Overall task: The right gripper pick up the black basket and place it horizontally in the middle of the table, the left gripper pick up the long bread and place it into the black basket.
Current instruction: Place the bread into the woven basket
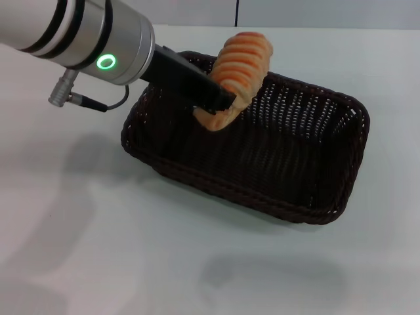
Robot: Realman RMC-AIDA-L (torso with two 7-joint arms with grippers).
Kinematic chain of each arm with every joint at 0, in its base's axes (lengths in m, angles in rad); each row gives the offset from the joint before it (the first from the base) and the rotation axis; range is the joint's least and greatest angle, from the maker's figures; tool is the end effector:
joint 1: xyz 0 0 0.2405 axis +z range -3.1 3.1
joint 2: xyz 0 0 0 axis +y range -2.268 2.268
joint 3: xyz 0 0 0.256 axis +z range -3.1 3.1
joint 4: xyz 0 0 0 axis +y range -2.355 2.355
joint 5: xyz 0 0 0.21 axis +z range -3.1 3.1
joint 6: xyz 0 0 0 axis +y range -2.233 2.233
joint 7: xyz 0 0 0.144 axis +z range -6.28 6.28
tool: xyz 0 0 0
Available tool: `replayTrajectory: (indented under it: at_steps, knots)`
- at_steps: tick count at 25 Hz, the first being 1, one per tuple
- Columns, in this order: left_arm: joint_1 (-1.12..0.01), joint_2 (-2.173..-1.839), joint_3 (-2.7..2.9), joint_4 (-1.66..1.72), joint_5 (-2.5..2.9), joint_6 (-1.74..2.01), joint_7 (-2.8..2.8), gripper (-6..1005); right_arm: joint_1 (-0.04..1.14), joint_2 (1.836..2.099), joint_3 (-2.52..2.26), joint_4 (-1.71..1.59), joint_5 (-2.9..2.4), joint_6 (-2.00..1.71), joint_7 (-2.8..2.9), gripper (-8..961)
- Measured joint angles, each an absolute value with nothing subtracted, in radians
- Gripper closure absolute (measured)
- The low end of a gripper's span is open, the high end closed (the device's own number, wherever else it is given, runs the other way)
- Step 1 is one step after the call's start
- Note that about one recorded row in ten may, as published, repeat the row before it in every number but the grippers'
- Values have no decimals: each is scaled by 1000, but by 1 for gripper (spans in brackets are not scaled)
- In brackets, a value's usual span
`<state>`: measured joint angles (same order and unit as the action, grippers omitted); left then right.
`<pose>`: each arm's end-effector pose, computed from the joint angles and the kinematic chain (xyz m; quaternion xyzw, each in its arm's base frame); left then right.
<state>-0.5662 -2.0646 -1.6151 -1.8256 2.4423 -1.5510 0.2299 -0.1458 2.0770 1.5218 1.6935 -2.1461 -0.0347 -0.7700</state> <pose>-0.0692 0.3256 0.0216 -0.9331 -0.2872 0.0218 0.2152 0.2264 0.3212 0.1273 -0.6413 0.2510 0.2558 0.6784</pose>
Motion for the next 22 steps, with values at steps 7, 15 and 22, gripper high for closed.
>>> replayTrajectory:
  at_steps: [7, 15, 22]
  knots:
    - [-566, -2064, -1622, -1817, 2441, -1522, 229, 808, -146, 2077, 1522, 1694, -2146, -31, -779, 620]
    - [-565, -2062, -1640, -1821, 2462, -1501, 235, 501, -144, 2077, 1522, 1694, -2146, -28, -779, 620]
    - [-454, -2063, -1646, -1978, 2703, -1415, 209, 346, -132, 2077, 1530, 1694, -2140, -4, -779, 621]
